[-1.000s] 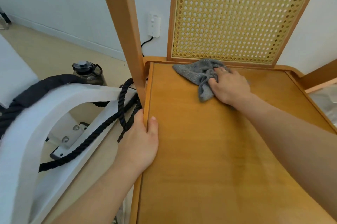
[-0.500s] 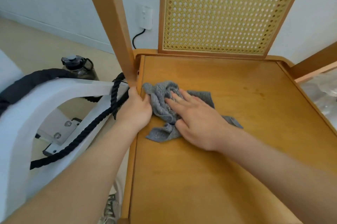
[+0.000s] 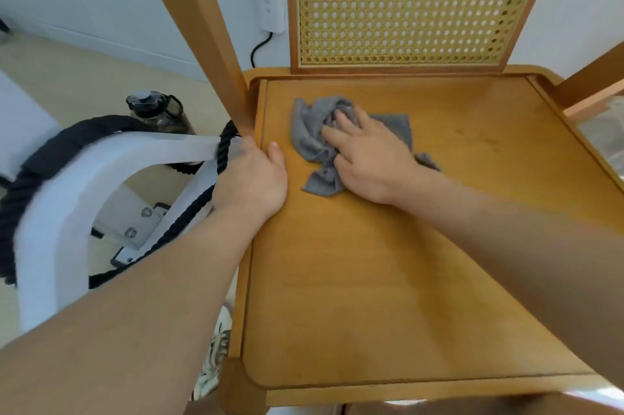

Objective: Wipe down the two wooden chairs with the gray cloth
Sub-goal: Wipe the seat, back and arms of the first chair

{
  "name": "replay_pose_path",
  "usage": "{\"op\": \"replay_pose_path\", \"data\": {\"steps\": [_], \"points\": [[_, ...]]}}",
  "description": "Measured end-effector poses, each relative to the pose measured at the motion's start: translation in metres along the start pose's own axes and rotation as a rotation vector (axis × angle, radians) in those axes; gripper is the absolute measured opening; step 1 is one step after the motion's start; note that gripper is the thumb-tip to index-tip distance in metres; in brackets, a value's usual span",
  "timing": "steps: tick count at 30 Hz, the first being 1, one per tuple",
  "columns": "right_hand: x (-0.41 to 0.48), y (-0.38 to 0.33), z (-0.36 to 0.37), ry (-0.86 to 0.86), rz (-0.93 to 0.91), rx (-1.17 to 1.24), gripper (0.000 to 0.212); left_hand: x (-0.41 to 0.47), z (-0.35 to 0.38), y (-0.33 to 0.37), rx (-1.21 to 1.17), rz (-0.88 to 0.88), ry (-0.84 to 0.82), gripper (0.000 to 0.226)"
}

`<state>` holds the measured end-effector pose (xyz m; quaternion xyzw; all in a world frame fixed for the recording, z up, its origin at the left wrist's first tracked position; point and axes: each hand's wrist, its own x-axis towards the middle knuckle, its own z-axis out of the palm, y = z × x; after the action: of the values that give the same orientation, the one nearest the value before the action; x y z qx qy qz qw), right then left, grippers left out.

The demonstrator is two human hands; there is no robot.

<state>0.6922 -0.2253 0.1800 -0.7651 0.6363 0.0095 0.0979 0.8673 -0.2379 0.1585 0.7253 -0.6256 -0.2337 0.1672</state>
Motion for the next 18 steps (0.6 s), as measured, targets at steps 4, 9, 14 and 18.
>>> {"op": "replay_pose_path", "data": {"steps": [4,9,14,18], "points": [[-0.073,-0.009,0.003,-0.039,-0.266,-0.007,0.059,0.002,-0.001,-0.004,-0.067,-0.001,-0.049,0.047],[-0.09,0.064,-0.007,-0.042,0.013,0.009,0.057,0.003,-0.003,-0.004,-0.326,-0.103,-0.156,0.064],[-0.072,0.017,0.001,0.001,0.231,0.066,0.058,-0.01,-0.009,-0.011,-0.443,-0.055,-0.194,0.066],[-0.083,-0.015,0.012,0.03,0.053,0.057,0.061,-0.022,-0.011,-0.022,-0.468,-0.032,-0.191,0.059]]}}
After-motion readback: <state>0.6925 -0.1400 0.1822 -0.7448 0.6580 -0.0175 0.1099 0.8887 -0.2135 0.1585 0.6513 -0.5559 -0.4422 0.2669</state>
